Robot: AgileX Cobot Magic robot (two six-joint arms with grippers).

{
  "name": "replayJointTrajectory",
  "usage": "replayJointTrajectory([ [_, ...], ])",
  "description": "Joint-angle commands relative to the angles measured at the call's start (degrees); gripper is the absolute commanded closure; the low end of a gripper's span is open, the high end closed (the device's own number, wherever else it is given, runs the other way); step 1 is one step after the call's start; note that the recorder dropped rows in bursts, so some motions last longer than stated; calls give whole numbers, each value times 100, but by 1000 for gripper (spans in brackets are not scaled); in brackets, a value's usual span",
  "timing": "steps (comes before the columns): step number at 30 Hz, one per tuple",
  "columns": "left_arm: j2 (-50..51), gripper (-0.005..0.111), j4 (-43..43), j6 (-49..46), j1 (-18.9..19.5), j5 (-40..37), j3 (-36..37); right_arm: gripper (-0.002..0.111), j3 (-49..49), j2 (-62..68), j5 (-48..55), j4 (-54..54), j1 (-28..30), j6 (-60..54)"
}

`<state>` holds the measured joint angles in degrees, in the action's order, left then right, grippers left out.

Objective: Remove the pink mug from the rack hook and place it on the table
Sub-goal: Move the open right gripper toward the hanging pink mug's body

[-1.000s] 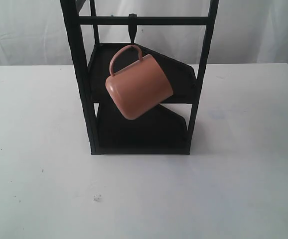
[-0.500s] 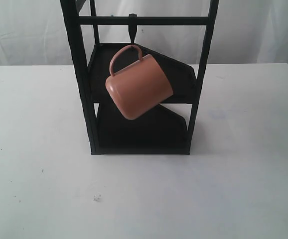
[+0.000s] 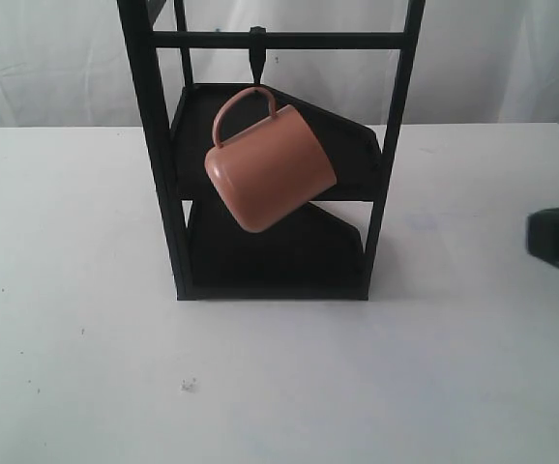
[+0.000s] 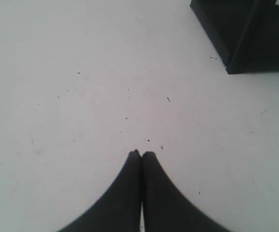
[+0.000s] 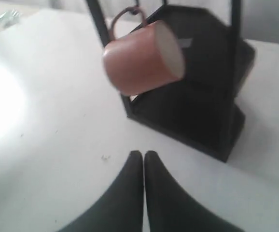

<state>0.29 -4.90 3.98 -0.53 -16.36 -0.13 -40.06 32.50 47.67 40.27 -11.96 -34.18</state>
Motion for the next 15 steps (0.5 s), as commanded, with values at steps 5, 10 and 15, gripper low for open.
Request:
replayJointTrajectory([
  [5, -29, 107, -54, 2, -14, 6, 13, 66, -726, 1835, 62, 594, -26, -1937],
  [10, -29, 107, -54, 2, -14, 6, 13, 51, -726, 2263, 62, 1661, -26, -3364],
  [15, -29, 107, -54, 2, -14, 6, 13, 51, -726, 2360, -111, 2499, -26, -4231],
])
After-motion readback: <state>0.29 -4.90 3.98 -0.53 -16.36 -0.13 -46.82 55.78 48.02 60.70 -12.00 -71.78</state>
